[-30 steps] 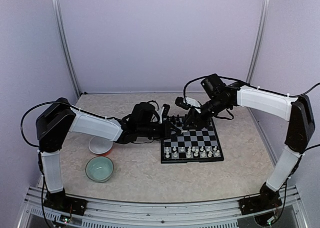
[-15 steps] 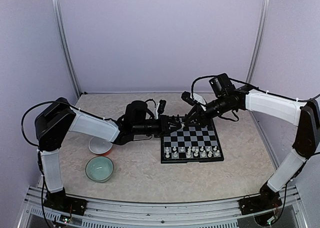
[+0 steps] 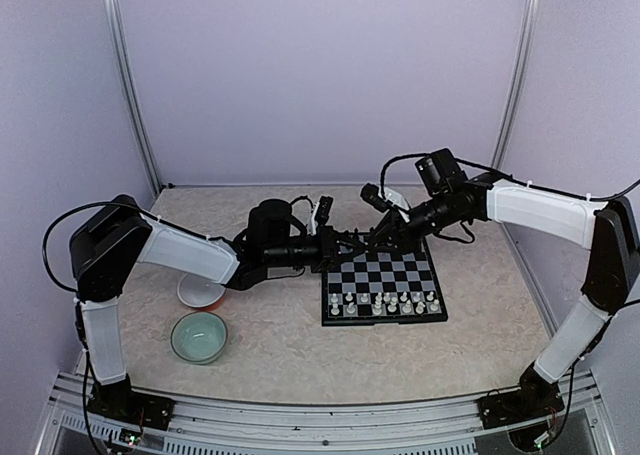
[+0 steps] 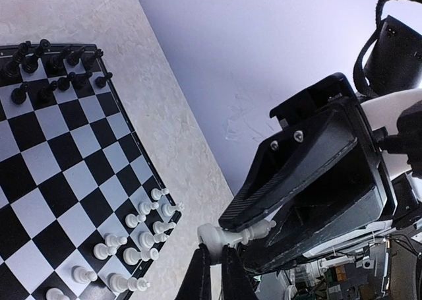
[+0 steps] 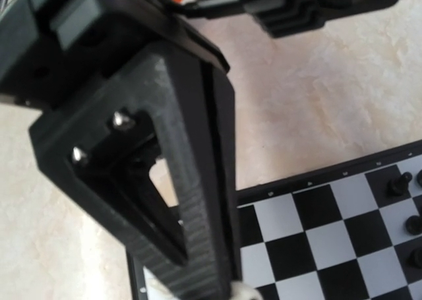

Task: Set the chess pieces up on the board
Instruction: Pass from the left arm to the right

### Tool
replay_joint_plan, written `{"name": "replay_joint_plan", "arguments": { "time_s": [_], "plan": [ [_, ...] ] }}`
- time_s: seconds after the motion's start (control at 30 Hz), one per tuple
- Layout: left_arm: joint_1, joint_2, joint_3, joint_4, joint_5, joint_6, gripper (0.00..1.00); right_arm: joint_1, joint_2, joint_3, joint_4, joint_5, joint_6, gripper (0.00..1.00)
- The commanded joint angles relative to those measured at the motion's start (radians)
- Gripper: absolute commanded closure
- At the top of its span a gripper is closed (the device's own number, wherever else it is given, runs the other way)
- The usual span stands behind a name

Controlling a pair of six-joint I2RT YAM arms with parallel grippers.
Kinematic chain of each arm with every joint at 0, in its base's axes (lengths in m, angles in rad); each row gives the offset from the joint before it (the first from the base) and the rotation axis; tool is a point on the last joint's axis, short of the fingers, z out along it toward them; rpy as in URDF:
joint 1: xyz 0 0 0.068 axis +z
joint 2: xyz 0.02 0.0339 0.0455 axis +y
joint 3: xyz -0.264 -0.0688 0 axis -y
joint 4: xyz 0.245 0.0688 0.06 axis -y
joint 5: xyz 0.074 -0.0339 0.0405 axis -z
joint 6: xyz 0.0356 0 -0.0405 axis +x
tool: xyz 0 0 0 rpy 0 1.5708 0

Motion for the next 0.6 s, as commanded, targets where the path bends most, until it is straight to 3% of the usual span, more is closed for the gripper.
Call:
{"name": "replay_joint_plan", "arguments": {
  "time_s": [0.0,0.17,0.3,0.4,0.57],
  "plan": [
    [0.005,-0.012,-0.011,0.034,0.017,-0.001,0.95,-0.003,0.018,-0.003,0.015,-0.021,0.006,0.83],
    [0.005,-0.009,-0.008,0.030,0.018,-0.001,0.92,-0.003,0.008,-0.001,0.016,-0.025,0.001,1.00],
    [0.017,-0.021,0.016,-0.070,0.005,0.048,0.71,-0.003,-0.004,-0.001,-0.006,0.007,-0.027,1.00],
    [0.038,-0.067,0.077,-0.300,-0.057,0.183,0.61,0.002,-0.010,-0.008,-0.039,0.041,-0.064,1.00],
    [0.088,-0.133,0.246,-0.726,-0.250,0.423,0.59,0.058,-0.004,-0.043,-0.087,0.076,-0.139,1.00]
  ]
}}
